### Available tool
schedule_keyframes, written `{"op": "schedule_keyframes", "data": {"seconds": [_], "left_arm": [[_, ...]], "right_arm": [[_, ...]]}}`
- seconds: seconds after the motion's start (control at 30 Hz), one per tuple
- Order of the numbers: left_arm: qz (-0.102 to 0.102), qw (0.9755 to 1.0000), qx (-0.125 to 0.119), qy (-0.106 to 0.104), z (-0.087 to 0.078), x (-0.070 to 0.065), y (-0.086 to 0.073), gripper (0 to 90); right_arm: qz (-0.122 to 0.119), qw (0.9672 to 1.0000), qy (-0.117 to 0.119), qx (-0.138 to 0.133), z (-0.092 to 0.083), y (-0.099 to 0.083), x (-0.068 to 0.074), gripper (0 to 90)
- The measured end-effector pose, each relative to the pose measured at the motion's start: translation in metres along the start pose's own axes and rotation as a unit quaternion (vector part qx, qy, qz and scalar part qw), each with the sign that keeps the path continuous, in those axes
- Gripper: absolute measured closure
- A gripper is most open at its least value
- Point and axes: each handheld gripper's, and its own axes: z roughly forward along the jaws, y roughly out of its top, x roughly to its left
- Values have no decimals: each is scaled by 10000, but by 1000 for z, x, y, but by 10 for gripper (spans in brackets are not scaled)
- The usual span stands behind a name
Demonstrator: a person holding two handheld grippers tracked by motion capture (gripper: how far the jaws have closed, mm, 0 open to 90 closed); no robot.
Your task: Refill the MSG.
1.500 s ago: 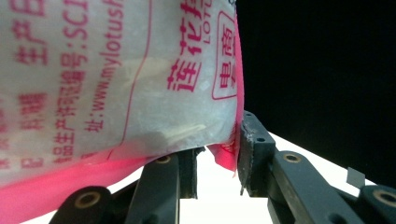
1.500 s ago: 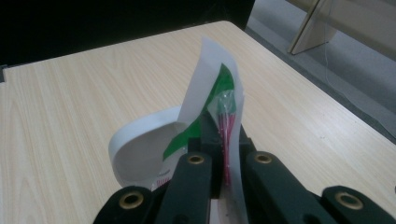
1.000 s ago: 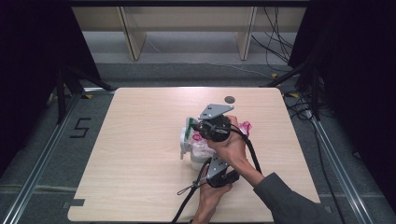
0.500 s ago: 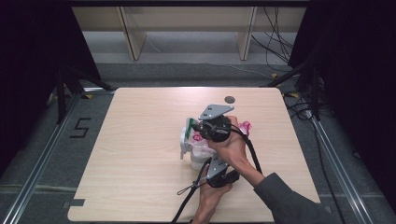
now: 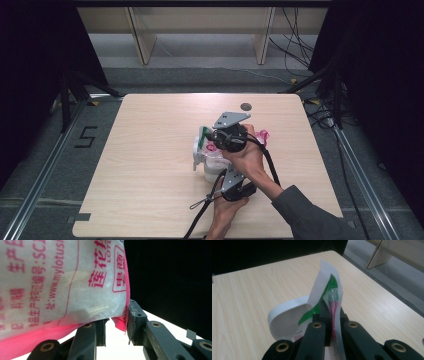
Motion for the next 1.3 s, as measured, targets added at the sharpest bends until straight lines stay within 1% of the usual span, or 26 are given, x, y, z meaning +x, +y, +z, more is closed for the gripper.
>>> {"op": "schedule_keyframes", "data": {"seconds": [0.03,0.07,0.1,0.13,0.27,0.3,0.33,0.37,0.43,0.5,0.53,0.6,0.7,0.73,0.77,0.83,0.87,0.93,0.97,1.0,1.03,1.07,1.1,1.2,1.23,1.3], "left_arm": [[6,10000,14,1,0,0,0,714],[34,9999,101,52,-1,-1,0,713],[-9,10000,-3,-12,0,-1,0,713],[8,10000,-4,-5,0,-1,0,713],[44,10000,24,3,0,-2,0,713],[46,10000,18,14,0,-2,0,713],[28,10000,1,9,0,-2,0,713],[37,10000,10,19,0,-2,0,713],[46,10000,18,1,-1,-2,1,713],[59,10000,10,45,1,-2,0,712],[54,10000,10,46,1,-2,0,713],[79,10000,43,30,0,-2,0,713],[49,10000,19,40,0,-3,0,714],[49,10000,17,16,0,-3,0,714],[40,10000,5,16,0,-3,0,714],[60,10000,3,26,0,-3,0,714],[110,9999,61,30,-1,-1,0,714],[77,10000,44,11,0,-2,0,713],[72,10000,45,24,0,-2,0,713],[77,10000,37,12,0,-2,0,713],[95,9999,35,15,-1,-2,0,713],[94,9999,40,21,-1,-2,1,714],[79,10000,45,29,-1,-2,1,714],[22,10000,-25,2,0,-3,0,713],[77,10000,16,17,-1,-2,1,713],[73,10000,26,4,-1,-1,1,714]], "right_arm": [[10,10000,72,29,0,0,0,900],[11,10000,15,11,1,-1,1,900],[-73,10000,1,42,1,-2,1,900],[-84,9999,-6,64,0,-1,2,900],[-20,10000,10,-41,0,-3,1,900],[70,10000,-17,25,0,-4,2,900],[-56,10000,-8,-12,1,-4,1,900],[46,10000,-33,-11,0,-3,2,900],[109,9999,-34,-62,-1,-2,1,900],[31,10000,-18,41,1,-4,2,900],[-82,9999,13,58,2,-3,1,900],[100,9999,-25,12,1,-3,2,900],[114,9999,3,41,0,-4,2,900],[-32,10000,-26,32,1,-4,2,900],[-32,10000,-35,34,1,-4,2,900],[112,9999,24,53,-1,-3,1,900],[125,9999,11,-44,-1,-3,0,900],[106,9999,28,13,0,-4,1,900],[-3,10000,36,50,1,-5,0,900],[60,10000,-19,33,2,-6,2,900],[10,10000,17,36,1,-5,1,900],[96,10000,10,-4,1,-4,2,900],[6,10000,39,-11,0,-3,0,900],[-30,10000,18,67,2,-4,2,900],[-73,9999,33,62,3,-4,2,900],[49,10000,29,34,1,-2,1,900]]}}
